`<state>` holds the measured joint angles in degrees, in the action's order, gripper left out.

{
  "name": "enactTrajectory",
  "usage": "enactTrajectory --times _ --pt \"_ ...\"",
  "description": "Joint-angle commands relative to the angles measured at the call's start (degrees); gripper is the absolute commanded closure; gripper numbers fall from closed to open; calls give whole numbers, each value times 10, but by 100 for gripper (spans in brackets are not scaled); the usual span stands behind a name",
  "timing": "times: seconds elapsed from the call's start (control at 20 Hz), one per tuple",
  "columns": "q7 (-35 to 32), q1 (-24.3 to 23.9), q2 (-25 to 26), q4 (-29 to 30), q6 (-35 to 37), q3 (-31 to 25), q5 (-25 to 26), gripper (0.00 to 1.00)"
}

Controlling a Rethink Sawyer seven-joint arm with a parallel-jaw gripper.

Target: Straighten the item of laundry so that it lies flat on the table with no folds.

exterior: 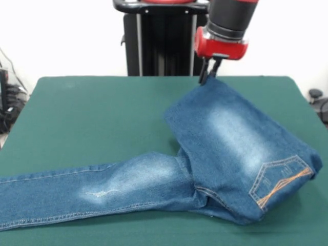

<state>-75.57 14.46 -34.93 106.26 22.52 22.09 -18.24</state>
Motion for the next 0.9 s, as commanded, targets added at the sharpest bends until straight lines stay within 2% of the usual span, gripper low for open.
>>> enactTrajectory --times 0.05,0.35,0.9 --pt "-74 -25 21 -96 63 -36 28 100" --pt "-62 -45 42 -144 88 -50 42 100" --pt "-69 -52 22 -165 194 -45 70 100"
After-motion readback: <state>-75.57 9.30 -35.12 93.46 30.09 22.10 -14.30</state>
